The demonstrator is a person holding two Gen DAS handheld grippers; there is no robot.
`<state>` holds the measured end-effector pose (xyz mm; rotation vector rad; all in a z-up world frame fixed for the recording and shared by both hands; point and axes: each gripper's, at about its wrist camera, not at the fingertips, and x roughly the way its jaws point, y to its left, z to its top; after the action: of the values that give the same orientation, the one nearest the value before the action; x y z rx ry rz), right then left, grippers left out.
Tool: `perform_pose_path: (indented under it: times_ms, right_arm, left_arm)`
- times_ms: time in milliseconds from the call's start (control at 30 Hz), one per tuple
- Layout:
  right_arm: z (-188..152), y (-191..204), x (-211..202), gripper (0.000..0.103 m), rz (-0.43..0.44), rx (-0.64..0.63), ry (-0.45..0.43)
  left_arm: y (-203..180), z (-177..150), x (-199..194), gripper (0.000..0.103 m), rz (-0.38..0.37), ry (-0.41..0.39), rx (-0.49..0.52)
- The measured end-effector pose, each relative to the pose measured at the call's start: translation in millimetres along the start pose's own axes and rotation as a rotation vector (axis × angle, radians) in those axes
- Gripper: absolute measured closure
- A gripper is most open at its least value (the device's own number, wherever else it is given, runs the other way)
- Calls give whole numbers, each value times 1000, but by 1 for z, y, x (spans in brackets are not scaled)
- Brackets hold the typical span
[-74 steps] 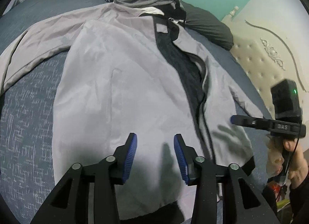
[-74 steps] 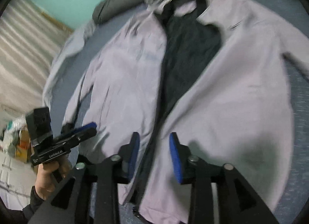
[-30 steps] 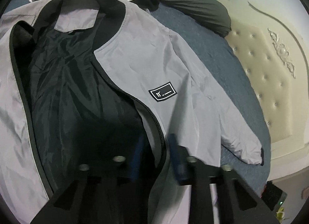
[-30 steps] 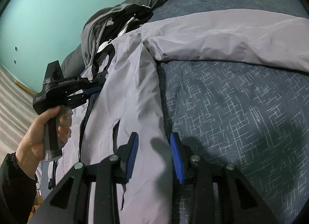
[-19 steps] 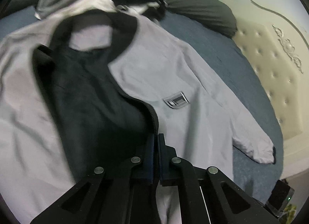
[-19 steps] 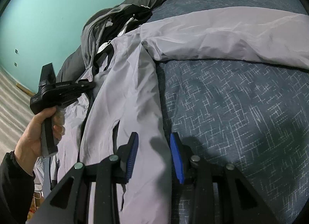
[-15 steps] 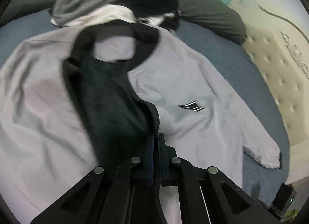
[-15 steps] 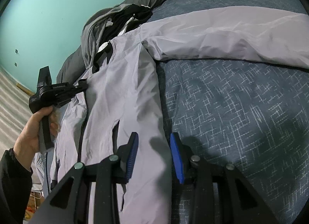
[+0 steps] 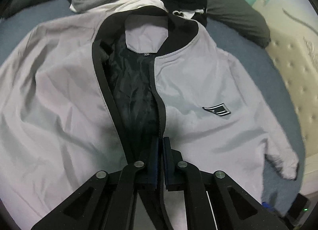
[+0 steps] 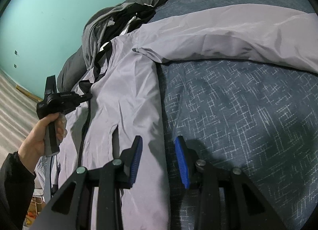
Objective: Fold clothes
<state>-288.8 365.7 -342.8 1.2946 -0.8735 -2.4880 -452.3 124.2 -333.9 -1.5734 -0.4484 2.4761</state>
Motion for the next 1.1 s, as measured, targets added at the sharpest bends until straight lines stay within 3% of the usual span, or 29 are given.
perform_pose_path:
  times_ms: [33, 100, 167, 200, 367, 433, 467, 500, 933, 1033, 1100]
  right_arm:
    - [1, -1, -1, 69, 0, 2, -1]
    - [1, -2, -1, 69, 2, 6, -2]
    - [2, -3, -1, 69, 5, 12, -1]
    - [2, -3, -1, 69, 6, 12, -1]
    - [3, -4, -1, 69, 10, 16, 1]
    - [3, -4, 0, 69, 12, 17, 1]
    - [3, -4, 0, 69, 12, 18, 2]
    - [3, -4, 0, 69, 13, 19, 2]
    - [5, -8, 0, 69, 16, 19, 8]
    - [6, -9, -1, 69, 16, 19, 8]
    - [6, -9, -2, 69, 14, 16, 6]
  left_arm:
    - [0, -2, -1, 92, -8, 6, 4]
    - [-2, -6, -3, 67, -14, 11, 27]
    - [-4, -10, -4, 55, -37, 22, 46]
    - [-5, -12, -4, 55, -49, 29, 52]
    - [-9, -23, 6, 56, -64, 62, 71]
    - [-10, -24, 8, 70, -57, 60, 75]
    - [-10, -23, 9, 90, -53, 57, 77]
    - [-10, -22, 9, 99, -46, 52, 80]
    - [-9, -1, 3, 100, 33, 1, 83]
    - [-7, -4, 0, 97, 40, 9, 78]
    - [-6, -7, -2, 88, 44, 14, 76]
